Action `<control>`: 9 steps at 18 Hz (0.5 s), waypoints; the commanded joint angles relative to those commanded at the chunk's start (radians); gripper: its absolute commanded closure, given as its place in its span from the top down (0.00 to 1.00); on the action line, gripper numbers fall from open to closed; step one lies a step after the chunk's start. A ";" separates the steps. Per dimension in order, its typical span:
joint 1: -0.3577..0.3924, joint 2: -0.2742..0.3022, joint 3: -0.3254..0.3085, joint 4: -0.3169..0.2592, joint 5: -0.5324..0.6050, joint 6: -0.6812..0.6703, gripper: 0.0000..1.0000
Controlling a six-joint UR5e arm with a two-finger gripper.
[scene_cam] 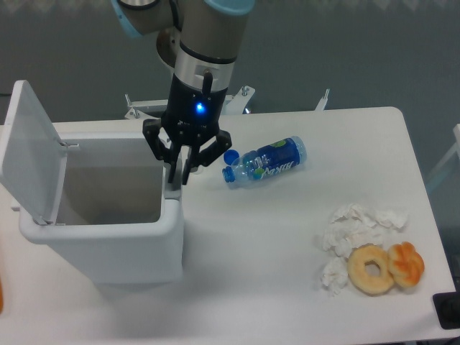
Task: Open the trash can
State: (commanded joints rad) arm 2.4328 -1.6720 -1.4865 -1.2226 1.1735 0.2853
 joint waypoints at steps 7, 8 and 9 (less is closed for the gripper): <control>0.087 -0.028 0.009 0.017 0.012 0.103 1.00; 0.100 -0.031 0.006 0.015 0.018 0.139 1.00; 0.113 -0.040 0.000 0.011 0.037 0.191 1.00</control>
State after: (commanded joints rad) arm 2.5463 -1.7118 -1.4864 -1.2118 1.2101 0.4765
